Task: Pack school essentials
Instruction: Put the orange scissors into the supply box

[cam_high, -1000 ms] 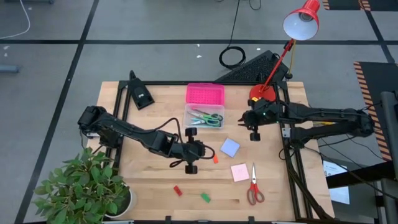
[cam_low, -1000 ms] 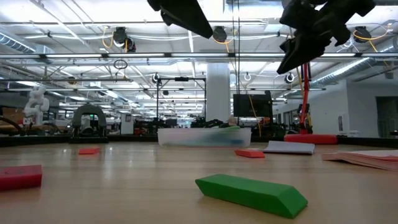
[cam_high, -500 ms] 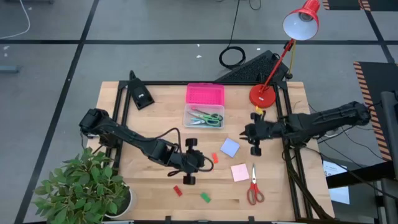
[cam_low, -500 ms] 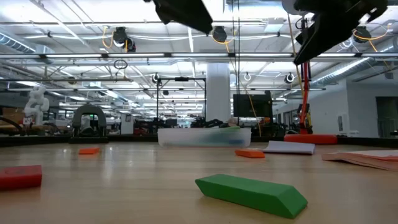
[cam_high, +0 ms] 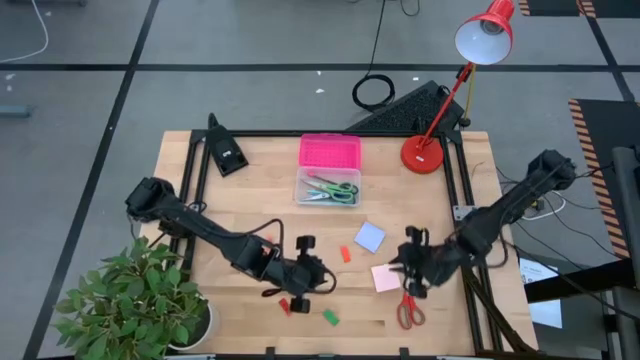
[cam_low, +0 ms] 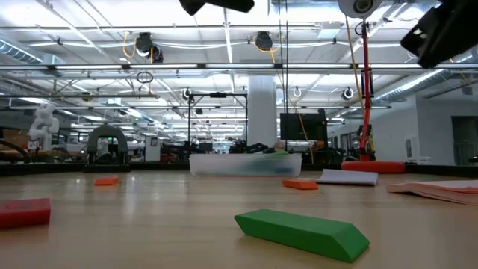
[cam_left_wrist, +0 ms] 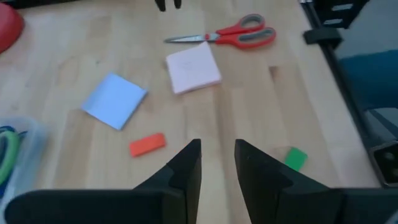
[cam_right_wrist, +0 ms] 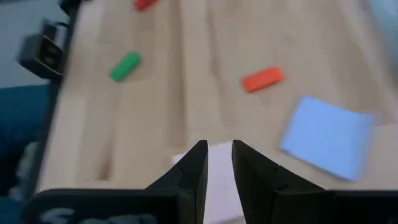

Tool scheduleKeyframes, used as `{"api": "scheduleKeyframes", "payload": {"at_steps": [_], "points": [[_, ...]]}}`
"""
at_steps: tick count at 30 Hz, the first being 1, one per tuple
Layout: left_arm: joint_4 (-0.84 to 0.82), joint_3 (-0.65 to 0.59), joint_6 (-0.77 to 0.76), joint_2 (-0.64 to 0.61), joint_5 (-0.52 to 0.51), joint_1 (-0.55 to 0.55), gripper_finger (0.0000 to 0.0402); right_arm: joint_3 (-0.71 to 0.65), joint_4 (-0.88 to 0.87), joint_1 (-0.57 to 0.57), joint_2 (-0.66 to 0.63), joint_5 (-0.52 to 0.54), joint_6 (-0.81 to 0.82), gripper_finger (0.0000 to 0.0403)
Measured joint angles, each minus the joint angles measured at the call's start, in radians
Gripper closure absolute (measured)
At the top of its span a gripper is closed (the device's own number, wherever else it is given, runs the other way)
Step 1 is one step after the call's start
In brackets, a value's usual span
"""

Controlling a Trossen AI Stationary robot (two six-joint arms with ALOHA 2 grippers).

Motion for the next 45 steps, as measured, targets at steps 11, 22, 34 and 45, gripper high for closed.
{"api": "scheduleKeyframes", "payload": {"at_steps": [11, 22, 34, 45], "points": [[0.001, 0.000, -0.043, 0.000, -0.030, -0.095, 0.0300, 0.043, 0.136, 0.211, 0.201, 0.006, 0.315, 0.0334], [0.044, 0.000, -0.052, 0.000, -0.038, -0.112, 0.0300, 0.402, -0.378, 0.332, 0.365, -0.097, 0.580, 0.0334], [0.044, 0.000, -0.005, -0.001, -0.039, -0.110, 0.0300, 0.491, -0.507, 0.337, 0.386, -0.233, 0.697, 0.0334], [0.046, 0.000, 0.036, 0.001, -0.040, -0.095, 0.0300, 0.439, -0.353, 0.338, 0.445, -0.233, 0.648, 0.0325]]}}
